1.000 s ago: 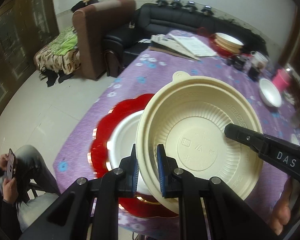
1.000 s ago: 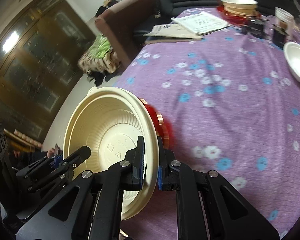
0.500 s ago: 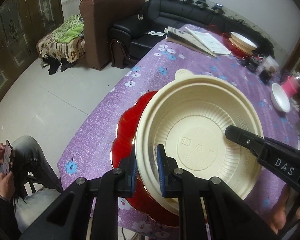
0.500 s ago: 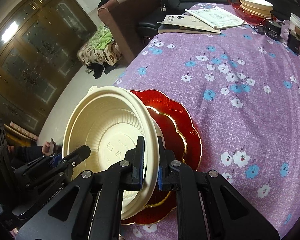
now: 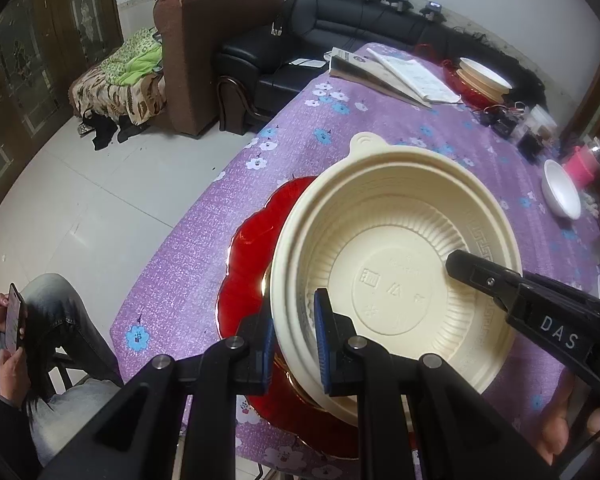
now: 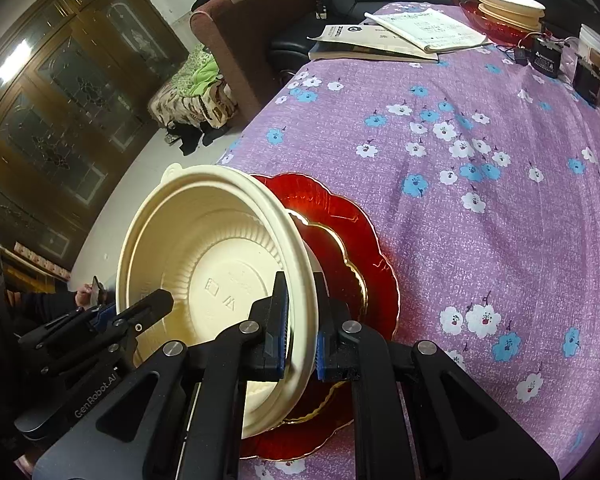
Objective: Organize plates and bowls
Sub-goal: 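Carry the tan bowl with both grippers and lower it onto the red stack, then open both grippers and withdraw them from the tan bowl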
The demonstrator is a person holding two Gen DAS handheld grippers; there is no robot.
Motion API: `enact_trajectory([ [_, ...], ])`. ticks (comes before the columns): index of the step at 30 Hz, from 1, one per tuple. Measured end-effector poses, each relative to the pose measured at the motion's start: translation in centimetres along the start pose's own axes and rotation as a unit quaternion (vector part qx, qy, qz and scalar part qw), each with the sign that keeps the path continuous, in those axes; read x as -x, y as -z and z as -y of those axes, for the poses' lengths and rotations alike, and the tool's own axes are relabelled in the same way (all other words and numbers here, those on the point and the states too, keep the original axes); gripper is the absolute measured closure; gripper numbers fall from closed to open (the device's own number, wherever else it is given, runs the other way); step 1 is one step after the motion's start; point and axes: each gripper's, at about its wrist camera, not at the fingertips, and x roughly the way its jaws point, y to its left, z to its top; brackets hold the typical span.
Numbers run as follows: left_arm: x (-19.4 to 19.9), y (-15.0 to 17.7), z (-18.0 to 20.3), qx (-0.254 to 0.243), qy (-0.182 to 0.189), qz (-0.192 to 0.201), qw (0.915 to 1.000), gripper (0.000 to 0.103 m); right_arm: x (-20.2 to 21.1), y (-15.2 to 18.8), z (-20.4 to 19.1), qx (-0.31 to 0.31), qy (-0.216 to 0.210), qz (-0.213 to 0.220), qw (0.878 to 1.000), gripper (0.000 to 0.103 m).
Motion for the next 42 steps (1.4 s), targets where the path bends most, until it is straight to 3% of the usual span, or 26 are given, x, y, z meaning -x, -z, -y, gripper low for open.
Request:
enact_trajectory([
  [11, 1.8, -0.2, -0.2, -0.004, 0.015, 0.013, 0.9998, 0.087, 1.4, 0.0, -0.2, -0.004, -0.025, 0.003, 1.0, 0.093],
  [19, 1.1, -0.2, -0.7, 0.0, 0.019, -0.001, 0.9998, 0.085, 0.2, 0.3, 0.3, -0.009, -0.02, -0.005, 1.0, 0.093],
  [25, 1.8, -0.5, -1.6, 0.009, 0.018, 0.009, 0.9998, 0.085, 0.0, 0.1, 0.7, -0.011, -0.015, -0.004, 1.0, 0.093],
  [31, 1.9, -0.8, -2.1, 0.016, 0.017, 0.012, 0.9996, 0.085, -0.5, 0.3, -0.4, 0.022, -0.023, -0.011, 0.999, 0.093],
  [34, 1.9, -0.7, -2.4, 0.026, 0.029, 0.008, 0.9992, 0.082, -0.5, 0.2, 0.3, 0.009, -0.036, -0.019, 0.999, 0.093],
  [38, 2.2, -0.8, -2.5, 0.031, 0.033, 0.012, 0.9989, 0.078, 0.2, 0.1, 0.9, 0.009, -0.034, -0.002, 0.999, 0.081],
  [41, 2.9, -0.9, -1.9, 0.02, 0.004, 0.031, 0.9993, 0.078, 1.6, 0.1, 1.0, 0.017, -0.059, 0.03, 0.998, 0.079],
  [42, 3.1, -1.0, -1.9, 0.019, 0.001, 0.034, 0.9992, 0.078, 2.0, 0.1, 0.9, 0.021, -0.062, 0.036, 0.997, 0.069],
])
